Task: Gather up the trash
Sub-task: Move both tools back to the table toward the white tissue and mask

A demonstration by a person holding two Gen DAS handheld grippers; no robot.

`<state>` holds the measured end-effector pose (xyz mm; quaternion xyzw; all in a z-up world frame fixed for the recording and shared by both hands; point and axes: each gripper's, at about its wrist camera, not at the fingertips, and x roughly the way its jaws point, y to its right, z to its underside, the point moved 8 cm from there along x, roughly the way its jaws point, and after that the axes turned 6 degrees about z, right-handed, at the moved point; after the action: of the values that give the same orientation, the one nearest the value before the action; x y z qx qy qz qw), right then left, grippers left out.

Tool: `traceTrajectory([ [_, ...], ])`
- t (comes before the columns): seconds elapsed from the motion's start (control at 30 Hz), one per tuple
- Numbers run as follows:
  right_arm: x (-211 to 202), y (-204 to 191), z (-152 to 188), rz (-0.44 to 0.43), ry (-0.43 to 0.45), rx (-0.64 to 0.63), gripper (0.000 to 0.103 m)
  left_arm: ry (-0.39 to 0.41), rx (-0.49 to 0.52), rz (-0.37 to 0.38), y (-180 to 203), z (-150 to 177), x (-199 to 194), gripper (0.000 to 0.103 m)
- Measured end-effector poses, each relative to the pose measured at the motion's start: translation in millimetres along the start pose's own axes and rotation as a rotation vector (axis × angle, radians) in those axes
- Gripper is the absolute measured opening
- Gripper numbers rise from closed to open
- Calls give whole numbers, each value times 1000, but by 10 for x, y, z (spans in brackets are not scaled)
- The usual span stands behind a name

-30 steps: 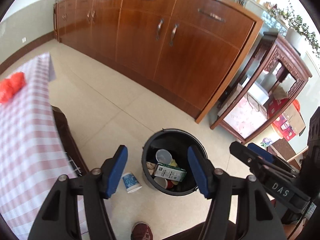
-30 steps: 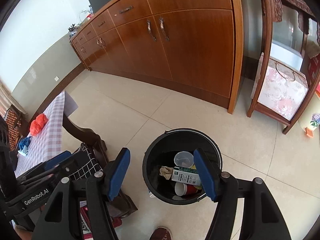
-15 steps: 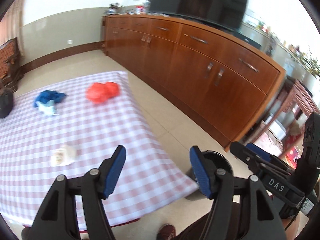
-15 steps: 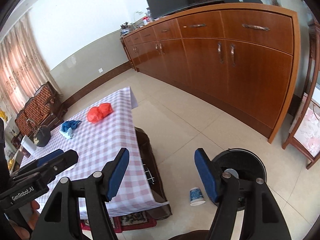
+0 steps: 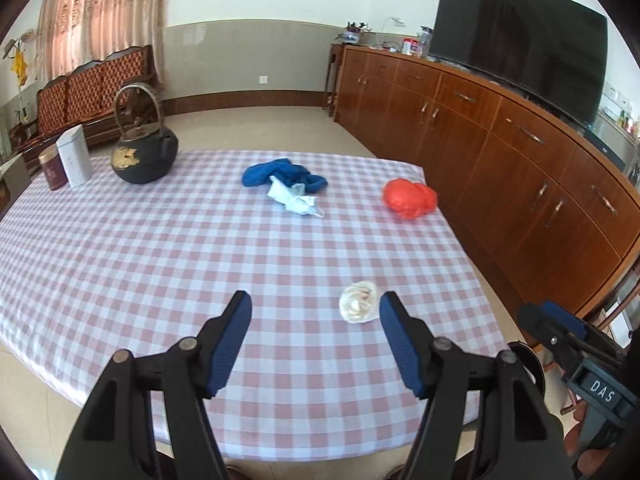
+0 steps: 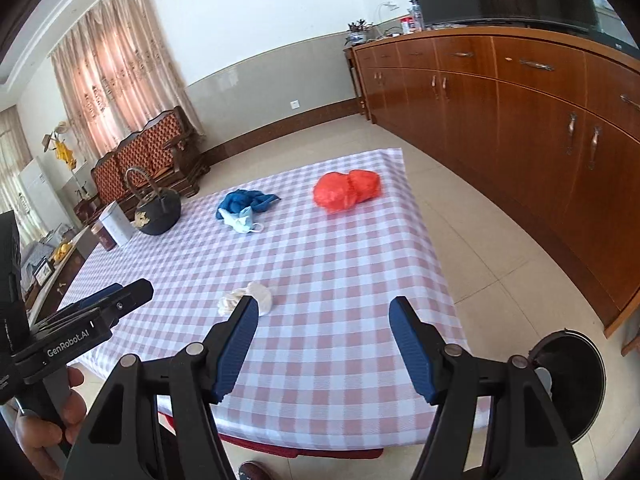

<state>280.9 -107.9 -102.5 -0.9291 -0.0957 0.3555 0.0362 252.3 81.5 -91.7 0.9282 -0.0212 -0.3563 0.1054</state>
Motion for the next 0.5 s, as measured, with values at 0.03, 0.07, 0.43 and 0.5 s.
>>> traceTrajectory([
  [0.03,38,-72,15,-8,-6,-13,70,-1,-11,-10,-74,8,13,68],
  [0.07,100,-182,30,-20,-13,-30,70,1,-20,-15,-144,18,18,68],
  [0.43,718,-794,174,-80,-103,-106,70,6,-39,-44,-377,66,186,68],
  [0.5,837,-827,188,-82,-120,-107,70,2,-40,-50,-404,67,225,68],
])
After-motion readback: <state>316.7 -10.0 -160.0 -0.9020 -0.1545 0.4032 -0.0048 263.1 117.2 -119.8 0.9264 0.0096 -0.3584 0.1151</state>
